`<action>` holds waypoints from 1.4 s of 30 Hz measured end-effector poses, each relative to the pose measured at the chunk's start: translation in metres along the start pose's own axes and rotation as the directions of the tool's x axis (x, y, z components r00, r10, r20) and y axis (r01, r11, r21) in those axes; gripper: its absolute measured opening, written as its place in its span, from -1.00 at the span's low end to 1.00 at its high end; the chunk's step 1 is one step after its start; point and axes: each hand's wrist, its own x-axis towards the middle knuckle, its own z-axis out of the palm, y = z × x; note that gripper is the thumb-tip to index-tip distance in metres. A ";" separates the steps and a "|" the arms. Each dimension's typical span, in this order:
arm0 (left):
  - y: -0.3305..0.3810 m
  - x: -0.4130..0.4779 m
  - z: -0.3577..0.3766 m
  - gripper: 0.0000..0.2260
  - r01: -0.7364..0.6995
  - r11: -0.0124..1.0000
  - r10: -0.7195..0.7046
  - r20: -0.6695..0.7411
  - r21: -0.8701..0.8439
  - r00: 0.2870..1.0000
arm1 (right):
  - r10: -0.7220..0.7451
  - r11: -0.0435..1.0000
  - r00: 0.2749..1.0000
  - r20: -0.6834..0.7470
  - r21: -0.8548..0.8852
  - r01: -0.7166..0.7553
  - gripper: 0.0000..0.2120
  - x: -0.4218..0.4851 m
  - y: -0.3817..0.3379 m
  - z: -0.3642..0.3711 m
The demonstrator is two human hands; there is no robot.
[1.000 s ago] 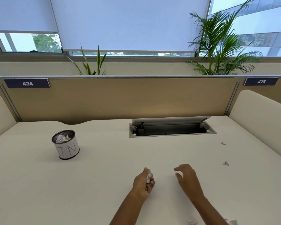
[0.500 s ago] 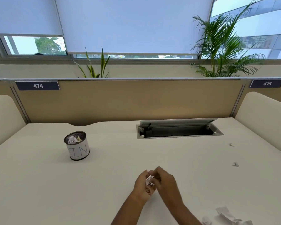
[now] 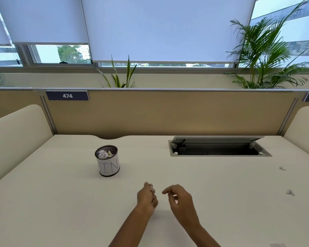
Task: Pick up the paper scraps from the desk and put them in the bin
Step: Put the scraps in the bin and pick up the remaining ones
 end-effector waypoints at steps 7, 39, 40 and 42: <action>0.092 0.022 -0.020 -0.65 -0.537 0.351 0.825 0.017 0.767 0.564 | 0.110 0.884 0.957 0.268 -0.467 0.029 -0.59 -0.004 0.050 0.024; 0.033 0.054 -0.040 -0.54 -0.439 -0.308 0.534 0.535 0.844 0.654 | 0.075 0.893 0.974 0.214 -0.449 0.030 -0.60 0.000 0.054 0.018; 0.013 0.046 -0.040 -0.53 -0.463 -0.280 0.504 0.539 0.841 0.674 | 0.067 0.899 0.968 0.242 -0.435 0.047 -0.60 0.002 0.058 0.016; -0.023 0.024 -0.037 -0.55 -0.533 -0.220 0.464 0.568 0.817 0.679 | 0.101 0.901 0.937 0.333 -0.431 0.057 -0.59 0.005 0.064 0.006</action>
